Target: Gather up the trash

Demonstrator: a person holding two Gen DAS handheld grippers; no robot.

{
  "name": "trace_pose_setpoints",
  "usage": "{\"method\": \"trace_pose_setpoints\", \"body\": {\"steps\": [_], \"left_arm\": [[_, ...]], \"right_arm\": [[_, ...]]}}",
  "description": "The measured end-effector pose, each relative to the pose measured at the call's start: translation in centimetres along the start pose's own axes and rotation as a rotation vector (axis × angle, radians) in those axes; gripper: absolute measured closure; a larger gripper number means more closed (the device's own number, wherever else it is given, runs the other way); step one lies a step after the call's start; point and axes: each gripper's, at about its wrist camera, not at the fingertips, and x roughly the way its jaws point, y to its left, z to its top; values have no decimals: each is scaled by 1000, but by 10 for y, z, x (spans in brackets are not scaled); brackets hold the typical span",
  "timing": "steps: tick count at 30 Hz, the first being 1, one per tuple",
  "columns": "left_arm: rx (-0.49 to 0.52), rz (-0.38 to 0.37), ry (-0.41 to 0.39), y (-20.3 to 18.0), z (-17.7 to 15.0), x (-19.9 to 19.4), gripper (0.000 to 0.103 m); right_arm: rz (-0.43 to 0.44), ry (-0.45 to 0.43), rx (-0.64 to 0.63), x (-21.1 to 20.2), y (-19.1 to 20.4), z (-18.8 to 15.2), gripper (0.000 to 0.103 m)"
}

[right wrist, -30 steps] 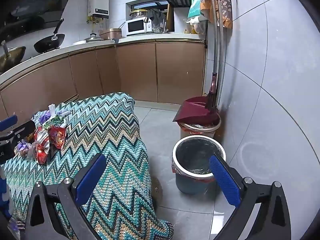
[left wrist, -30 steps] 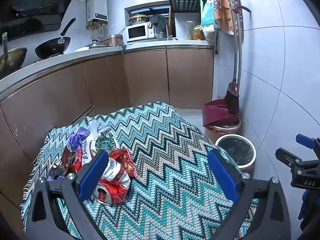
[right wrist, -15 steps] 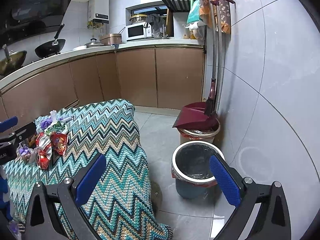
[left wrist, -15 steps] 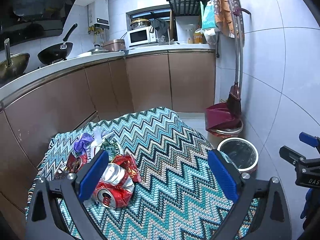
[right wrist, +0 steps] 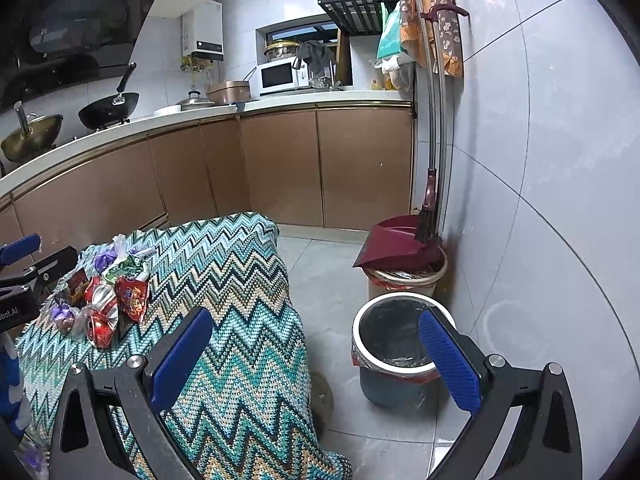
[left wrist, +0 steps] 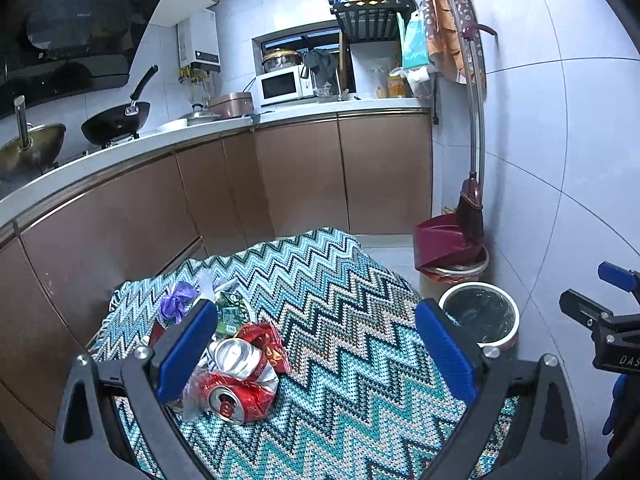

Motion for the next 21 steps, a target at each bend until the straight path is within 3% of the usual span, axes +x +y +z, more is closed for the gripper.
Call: {"method": "trace_pose_setpoints", "body": {"steps": [21], "left_arm": [[-12, -11, 12, 2, 1, -5, 3]], "right_arm": [[15, -6, 10, -4, -2, -2, 0]]}}
